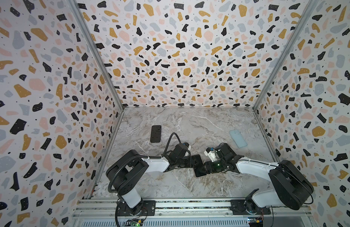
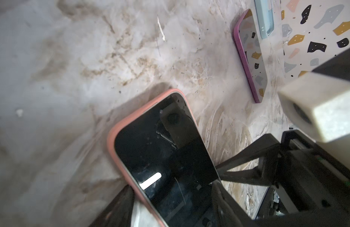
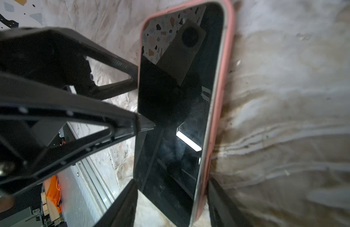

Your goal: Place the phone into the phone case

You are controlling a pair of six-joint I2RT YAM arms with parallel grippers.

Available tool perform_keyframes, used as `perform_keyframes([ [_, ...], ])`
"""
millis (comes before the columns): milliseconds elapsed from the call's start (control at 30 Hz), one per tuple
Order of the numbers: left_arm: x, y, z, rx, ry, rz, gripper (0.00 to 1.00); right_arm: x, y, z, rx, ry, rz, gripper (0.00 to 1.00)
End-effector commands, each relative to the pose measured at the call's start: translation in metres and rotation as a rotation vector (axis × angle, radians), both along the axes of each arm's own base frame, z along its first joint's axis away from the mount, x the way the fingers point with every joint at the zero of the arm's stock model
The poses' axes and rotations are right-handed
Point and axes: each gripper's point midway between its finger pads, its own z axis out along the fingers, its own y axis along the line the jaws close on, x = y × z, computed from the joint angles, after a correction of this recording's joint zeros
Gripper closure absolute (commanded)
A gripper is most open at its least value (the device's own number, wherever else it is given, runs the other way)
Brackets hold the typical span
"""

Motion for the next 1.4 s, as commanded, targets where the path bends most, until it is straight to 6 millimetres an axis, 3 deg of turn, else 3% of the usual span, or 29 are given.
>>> perform_keyframes([
  [0, -0.003, 0.004, -0.015, 0.034, 0.038, -0.031, 0.35, -0.011, 0.006, 0.006, 0.049, 0.025, 0.011, 0.43],
  [167, -0.005, 0.012, -0.012, 0.043, 0.062, -0.02, 0.36, -0.015, 0.005, 0.009, 0.049, 0.03, 0.01, 0.43],
  [367, -0.041, 0.029, -0.007, 0.031, 0.161, 0.027, 0.44, -0.013, -0.001, 0.02, 0.033, 0.0, -0.023, 0.44],
  [467, -0.058, 0.027, 0.004, 0.005, 0.199, 0.039, 0.5, -0.01, -0.001, 0.022, 0.027, -0.006, -0.027, 0.44],
  [633, -0.068, 0.02, 0.025, -0.004, 0.191, 0.043, 0.57, -0.008, 0.0, 0.021, 0.022, -0.006, -0.031, 0.45],
  [800, -0.089, 0.018, 0.013, 0.054, 0.271, 0.031, 0.68, -0.009, 0.001, 0.023, 0.03, 0.0, -0.024, 0.46],
  [900, -0.087, 0.02, 0.012, 0.098, 0.267, 0.054, 0.7, -0.007, -0.002, 0.025, 0.026, -0.014, -0.034, 0.46],
  [1200, -0.076, -0.001, 0.023, 0.039, 0.271, 0.1, 0.71, -0.012, -0.001, 0.023, 0.057, 0.017, -0.041, 0.46],
  [1367, -0.075, -0.001, 0.015, 0.097, 0.261, 0.103, 0.7, -0.015, -0.001, 0.023, 0.068, 0.02, -0.035, 0.46],
])
